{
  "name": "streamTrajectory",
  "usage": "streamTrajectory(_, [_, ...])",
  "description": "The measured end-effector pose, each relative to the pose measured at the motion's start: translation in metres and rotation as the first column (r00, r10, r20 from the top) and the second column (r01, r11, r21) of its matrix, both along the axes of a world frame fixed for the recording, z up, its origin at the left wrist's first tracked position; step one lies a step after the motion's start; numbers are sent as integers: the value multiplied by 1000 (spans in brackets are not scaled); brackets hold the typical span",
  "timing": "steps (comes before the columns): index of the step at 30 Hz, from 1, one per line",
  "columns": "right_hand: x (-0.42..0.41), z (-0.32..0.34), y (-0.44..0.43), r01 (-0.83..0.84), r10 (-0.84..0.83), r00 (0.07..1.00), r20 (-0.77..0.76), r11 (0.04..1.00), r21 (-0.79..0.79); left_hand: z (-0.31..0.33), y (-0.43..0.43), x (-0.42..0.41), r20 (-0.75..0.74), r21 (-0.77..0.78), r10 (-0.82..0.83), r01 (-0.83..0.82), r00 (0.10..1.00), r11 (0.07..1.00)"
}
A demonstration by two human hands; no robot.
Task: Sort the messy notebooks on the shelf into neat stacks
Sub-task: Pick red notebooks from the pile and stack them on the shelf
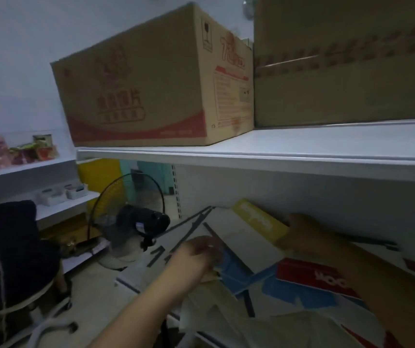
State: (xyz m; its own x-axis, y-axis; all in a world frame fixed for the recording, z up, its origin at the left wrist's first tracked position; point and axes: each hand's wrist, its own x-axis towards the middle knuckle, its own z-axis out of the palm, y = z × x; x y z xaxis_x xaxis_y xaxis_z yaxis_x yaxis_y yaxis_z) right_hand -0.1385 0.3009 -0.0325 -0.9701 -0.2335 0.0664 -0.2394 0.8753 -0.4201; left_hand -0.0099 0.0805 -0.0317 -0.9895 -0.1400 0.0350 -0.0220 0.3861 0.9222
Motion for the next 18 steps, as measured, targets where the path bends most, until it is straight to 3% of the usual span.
streamTrajectory(6, [26,1,-8,252,-225,967,123,924,-289,2,-40,-27,119,400,-190,128,975,908])
streamTrajectory(8, [52,3,-8,348,-310,937,160,788,-507,0,-40,-34,52,424,-220,178,974,888])
streamTrajectory(10, [81,0,-14,430,-395,891,222,581,-691,-6,-34,-37,21,462,-233,197,972,865])
streamTrajectory(12, [103,-4,-23,417,-418,881,221,465,-781,-6,-24,-36,133,656,-400,222,907,721])
streamTrajectory(14, [116,-10,-35,381,-420,894,154,534,-755,-8,-16,-36,211,718,-536,243,817,653])
streamTrajectory(16, [125,-14,-38,372,-435,898,64,673,-639,-15,-18,-43,193,625,-468,260,862,736])
streamTrajectory(18, [131,-22,-29,410,-476,879,24,729,-548,-19,-26,-50,136,555,-410,273,902,786])
